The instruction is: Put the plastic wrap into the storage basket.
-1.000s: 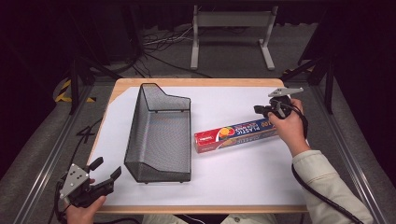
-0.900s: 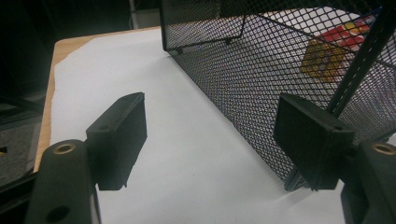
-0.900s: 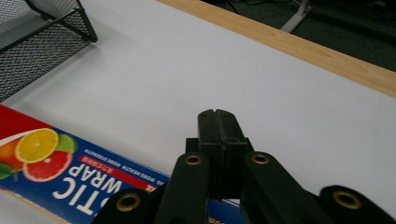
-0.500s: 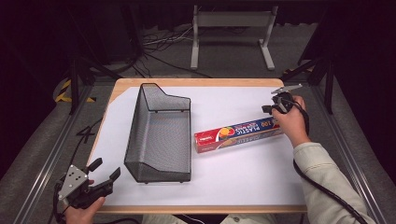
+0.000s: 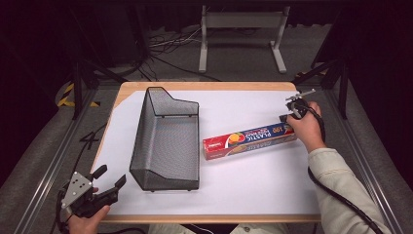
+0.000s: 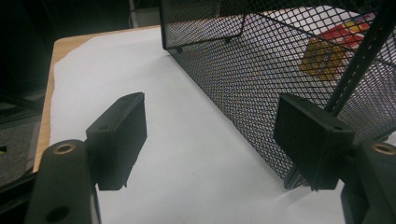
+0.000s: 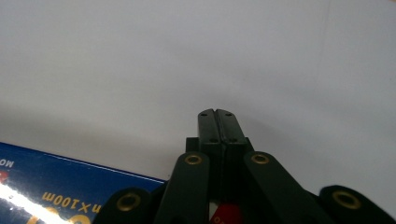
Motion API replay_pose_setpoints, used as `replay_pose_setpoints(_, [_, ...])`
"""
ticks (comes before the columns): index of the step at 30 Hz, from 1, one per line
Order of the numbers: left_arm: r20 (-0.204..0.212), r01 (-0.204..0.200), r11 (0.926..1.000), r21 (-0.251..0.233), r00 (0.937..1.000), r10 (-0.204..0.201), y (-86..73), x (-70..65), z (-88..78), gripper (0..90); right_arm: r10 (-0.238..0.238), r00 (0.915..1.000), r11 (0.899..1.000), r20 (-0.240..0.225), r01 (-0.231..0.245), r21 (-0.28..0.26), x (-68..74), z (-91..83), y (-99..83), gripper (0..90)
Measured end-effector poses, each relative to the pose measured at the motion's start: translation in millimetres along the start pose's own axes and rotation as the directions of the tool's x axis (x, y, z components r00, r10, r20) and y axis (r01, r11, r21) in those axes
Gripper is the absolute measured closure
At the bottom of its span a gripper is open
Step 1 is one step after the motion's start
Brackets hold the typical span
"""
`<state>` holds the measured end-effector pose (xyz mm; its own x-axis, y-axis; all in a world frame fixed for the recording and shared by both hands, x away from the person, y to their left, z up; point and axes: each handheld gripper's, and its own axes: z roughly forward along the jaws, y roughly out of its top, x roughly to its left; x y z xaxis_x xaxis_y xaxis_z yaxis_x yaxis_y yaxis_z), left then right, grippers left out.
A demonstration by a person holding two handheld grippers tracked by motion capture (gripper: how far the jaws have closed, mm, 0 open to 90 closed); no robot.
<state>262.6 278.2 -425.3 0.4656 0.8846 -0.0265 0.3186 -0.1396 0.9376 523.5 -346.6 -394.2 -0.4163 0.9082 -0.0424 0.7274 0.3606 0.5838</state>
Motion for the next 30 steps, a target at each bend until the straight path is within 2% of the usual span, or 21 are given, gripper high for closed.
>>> replay_pose_setpoints(6, [0.000,0.002,1.0000,-0.004,1.0000,-0.002,0.3,1.1,0.5,26.5,-0.041,0.9990,0.995,0.016,0.040,0.095,5.6,-7.7,-1.8,90.0])
replay_pose_setpoints(10, [0.002,0.000,1.0000,-0.003,1.0000,0.000,0.9,0.5,1.8,26.5,-0.045,0.9990,0.994,0.000,0.045,0.102,6.2,-14.1,-10.2,90.0])
replay_pose_setpoints(12, [0.002,-0.003,1.0000,0.000,1.0000,0.003,1.7,0.2,2.3,26.5,-0.034,0.9991,0.994,-0.025,0.037,0.105,6.8,-21.8,-20.9,90.0])
replay_pose_setpoints(16, [0.002,-0.002,1.0000,0.003,1.0000,0.002,2.4,-0.4,3.8,26.5,-0.019,0.9988,0.993,-0.046,0.024,0.114,8.8,-29.7,-31.4,90.0])
replay_pose_setpoints(22, [0.003,-0.005,1.0000,0.003,1.0000,0.005,2.9,-0.9,5.2,26.5,-0.022,0.9959,0.987,-0.088,0.035,0.154,16.1,-46.7,-51.7,90.0])
replay_pose_setpoints(30, [0.003,-0.004,1.0000,-0.001,1.0000,0.004,3.0,-1.1,5.0,26.4,-0.047,0.9891,0.983,-0.140,0.071,0.169,30.5,-67.3,-79.7,90.0])
